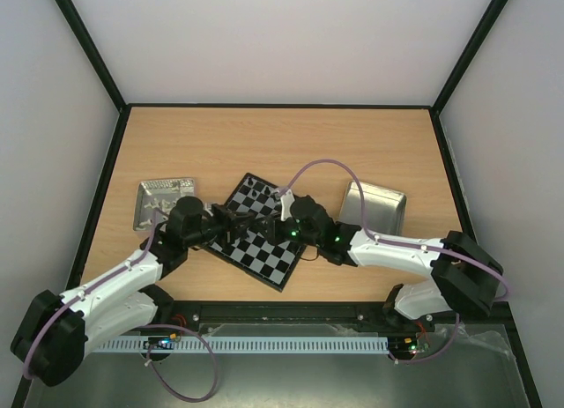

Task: Set up the chess pieces on the board
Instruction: Place the chess piece on the chessboard.

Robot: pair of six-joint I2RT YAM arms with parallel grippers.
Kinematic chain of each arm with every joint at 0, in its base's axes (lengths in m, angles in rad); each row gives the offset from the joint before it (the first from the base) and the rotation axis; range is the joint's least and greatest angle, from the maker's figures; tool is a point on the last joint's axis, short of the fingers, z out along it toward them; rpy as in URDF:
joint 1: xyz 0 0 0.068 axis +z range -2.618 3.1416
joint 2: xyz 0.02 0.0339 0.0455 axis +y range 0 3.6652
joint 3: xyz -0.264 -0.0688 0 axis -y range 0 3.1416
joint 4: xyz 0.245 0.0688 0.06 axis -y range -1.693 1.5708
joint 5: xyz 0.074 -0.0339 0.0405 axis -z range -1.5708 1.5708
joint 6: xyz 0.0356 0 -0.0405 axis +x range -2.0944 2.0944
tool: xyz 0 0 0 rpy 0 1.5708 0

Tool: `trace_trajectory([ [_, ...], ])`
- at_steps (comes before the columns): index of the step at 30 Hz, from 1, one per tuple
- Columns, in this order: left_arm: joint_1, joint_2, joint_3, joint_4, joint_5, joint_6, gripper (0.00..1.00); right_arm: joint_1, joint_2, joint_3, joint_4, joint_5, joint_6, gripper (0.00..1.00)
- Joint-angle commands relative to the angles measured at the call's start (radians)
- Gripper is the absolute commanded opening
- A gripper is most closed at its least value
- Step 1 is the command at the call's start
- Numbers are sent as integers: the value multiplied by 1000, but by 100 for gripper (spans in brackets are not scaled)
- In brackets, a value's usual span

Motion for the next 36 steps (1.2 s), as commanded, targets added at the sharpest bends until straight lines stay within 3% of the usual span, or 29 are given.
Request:
trace_trajectory([
  [1, 4, -18, -2, 2, 9, -1, 12, 4, 17, 58, -42, 63, 13, 10],
  [3, 1, -18, 16, -41, 3, 36, 16, 4, 15, 80, -77, 83, 26, 8],
  [7, 4, -25, 50, -172, -52, 144, 46, 4, 28, 167, -271, 166, 39, 5],
  [10, 24, -35, 80, -307, -139, 292, 58, -6, 70, 273, -511, 220, 22, 5],
  [15, 64, -76, 132, -535, -361, 538, 63, -52, 209, 439, -807, 222, -54, 5],
  [23, 83, -148, 190, -681, -555, 827, 65, -91, 481, 724, -983, 241, -146, 5],
  [27, 92, -147, 192, -691, -561, 889, 67, -100, 616, 841, -1010, 264, -131, 5],
  [36, 97, -101, 113, -588, -431, 902, 67, -113, 774, 1031, -1071, 335, -115, 6],
])
